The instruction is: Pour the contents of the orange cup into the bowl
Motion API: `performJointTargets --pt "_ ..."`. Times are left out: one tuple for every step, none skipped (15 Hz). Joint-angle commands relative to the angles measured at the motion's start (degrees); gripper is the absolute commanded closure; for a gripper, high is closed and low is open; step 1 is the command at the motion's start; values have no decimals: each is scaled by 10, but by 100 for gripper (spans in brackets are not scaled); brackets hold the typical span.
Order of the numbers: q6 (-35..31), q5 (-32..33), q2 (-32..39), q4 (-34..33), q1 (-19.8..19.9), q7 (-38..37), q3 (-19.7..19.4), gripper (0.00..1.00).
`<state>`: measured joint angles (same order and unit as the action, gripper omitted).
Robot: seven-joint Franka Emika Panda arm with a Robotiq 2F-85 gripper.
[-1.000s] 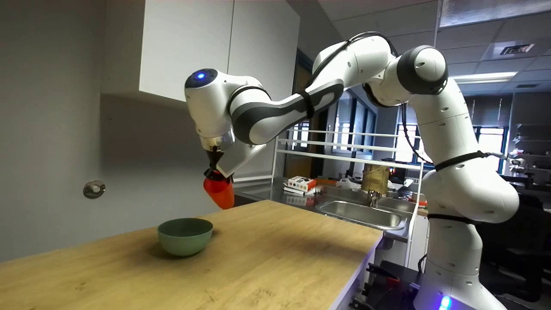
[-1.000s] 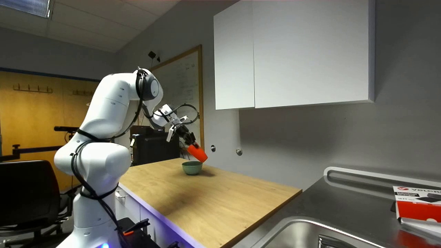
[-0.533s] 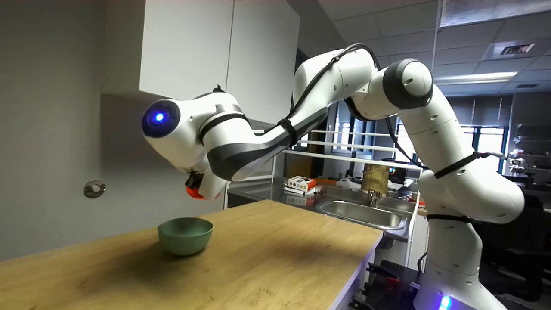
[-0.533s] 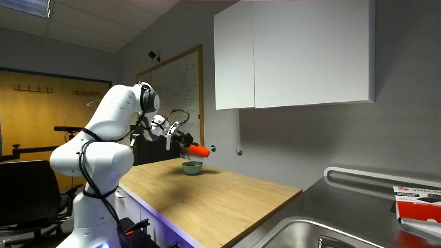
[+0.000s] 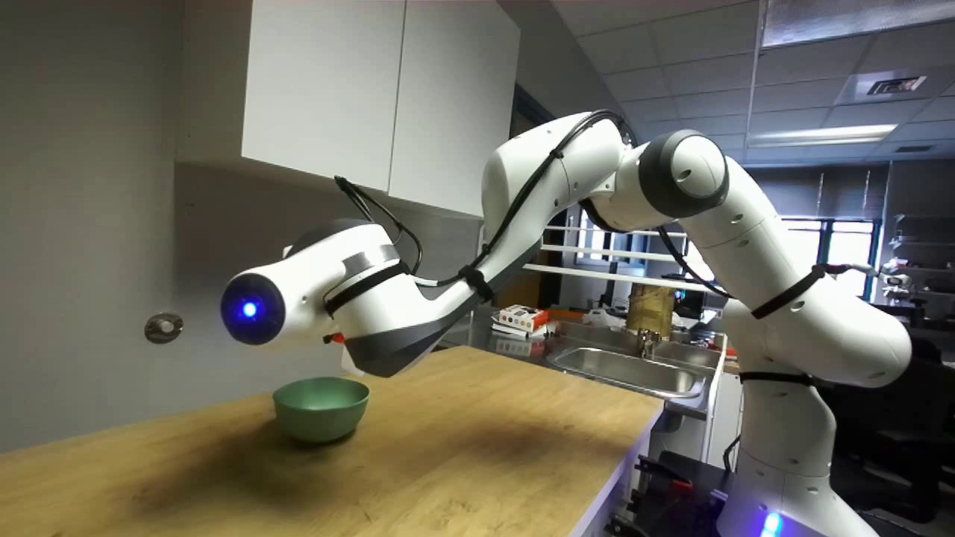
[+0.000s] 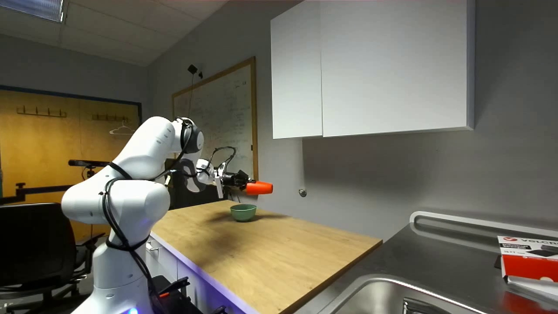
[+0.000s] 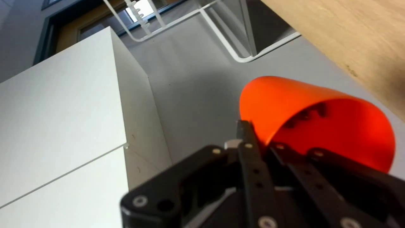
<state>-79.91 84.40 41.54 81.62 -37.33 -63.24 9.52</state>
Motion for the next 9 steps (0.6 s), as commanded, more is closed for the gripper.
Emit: performJointTargets --pt "39 54 19 -17 -14 -7 -7 98" --pt "47 67 19 -14 -14 -9 -6 98" --pt "56 81 23 -15 -15 -9 -6 98" --pt "63 94 25 -15 -16 -11 -5 98" --pt "70 106 28 -15 -17 -12 -5 98" --pt "77 116 29 -14 -18 -13 -4 98" --pt "84 128 32 -16 -19 -13 -4 98" --pt "89 140 33 -14 -20 -14 -4 98" --pt "93 149 34 -13 -20 -13 -3 98"
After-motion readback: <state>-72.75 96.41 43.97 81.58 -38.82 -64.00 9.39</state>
